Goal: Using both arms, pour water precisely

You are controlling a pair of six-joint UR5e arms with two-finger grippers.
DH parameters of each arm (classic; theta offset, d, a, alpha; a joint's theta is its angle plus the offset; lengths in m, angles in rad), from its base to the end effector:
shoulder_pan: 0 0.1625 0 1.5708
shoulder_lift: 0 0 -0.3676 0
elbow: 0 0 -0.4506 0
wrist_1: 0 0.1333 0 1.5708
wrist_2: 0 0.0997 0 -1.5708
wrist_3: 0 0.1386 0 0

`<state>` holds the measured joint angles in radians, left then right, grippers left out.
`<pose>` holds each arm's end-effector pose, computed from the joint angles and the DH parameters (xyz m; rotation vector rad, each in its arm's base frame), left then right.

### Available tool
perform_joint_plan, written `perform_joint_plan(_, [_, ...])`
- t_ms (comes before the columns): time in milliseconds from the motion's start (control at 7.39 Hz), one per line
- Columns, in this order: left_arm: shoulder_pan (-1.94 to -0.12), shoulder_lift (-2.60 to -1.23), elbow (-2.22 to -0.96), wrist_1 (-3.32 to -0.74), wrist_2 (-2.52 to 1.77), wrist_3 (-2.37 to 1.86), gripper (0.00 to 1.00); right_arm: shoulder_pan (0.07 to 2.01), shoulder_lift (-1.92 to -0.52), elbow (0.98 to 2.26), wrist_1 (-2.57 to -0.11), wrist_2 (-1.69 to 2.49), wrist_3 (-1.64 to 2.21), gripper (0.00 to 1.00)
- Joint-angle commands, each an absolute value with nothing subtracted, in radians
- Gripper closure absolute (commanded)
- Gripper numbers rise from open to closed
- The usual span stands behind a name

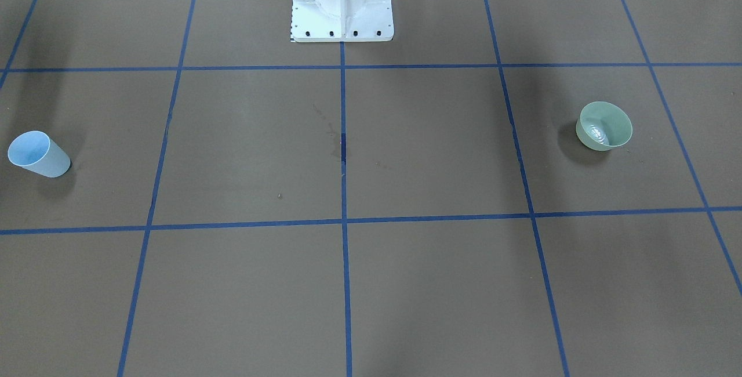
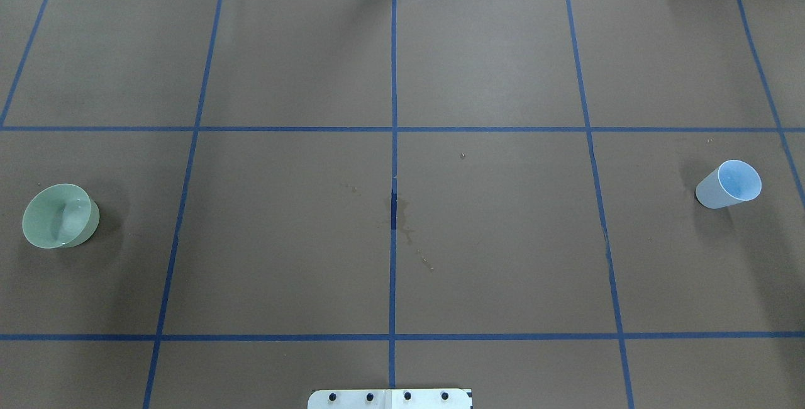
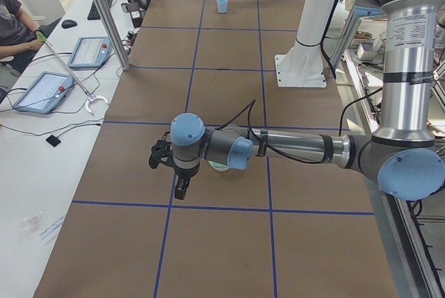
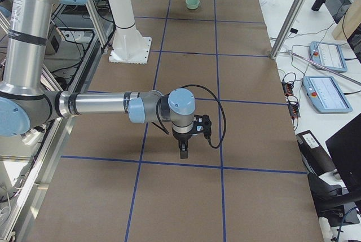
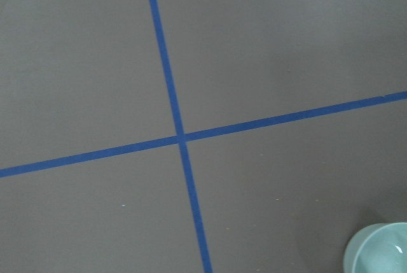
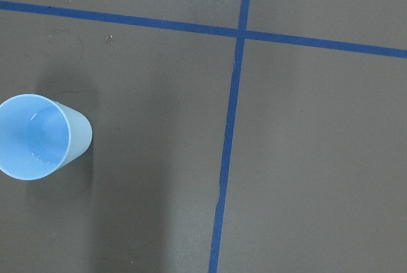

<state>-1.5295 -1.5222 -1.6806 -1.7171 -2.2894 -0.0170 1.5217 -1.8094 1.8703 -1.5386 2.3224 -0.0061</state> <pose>-0.0193 -0.5522 0.5837 0.1776 0.7216 0.0977 0.0155 -0.4729 0.5838 0.0725 -0.7530 -0.0875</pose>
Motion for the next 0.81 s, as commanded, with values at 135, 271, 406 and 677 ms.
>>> perform_joint_plan(135, [-1.529, -1.483, -1.710, -1.683, -2.283, -0.021, 0.00, 1.522, -1.809, 1.849, -1.529, 2.321, -0.018, 0.00])
perform_joint_plan(271, [-1.525, -1.476, -1.712, -1.686, -2.290, -0.023, 0.00, 1.522, -1.809, 1.845, -1.529, 2.321, -0.015, 0.00])
perform_joint_plan(406, [-1.525, -1.471, -1.713, -1.687, -2.318, -0.023, 0.00, 1.522, -1.809, 1.841, -1.529, 2.327, -0.014, 0.00])
perform_joint_plan(677, [-1.520, -1.471, -1.703, -1.686, -2.344, -0.025, 0.00, 1.522, -1.807, 1.844, -1.528, 2.347, -0.015, 0.00])
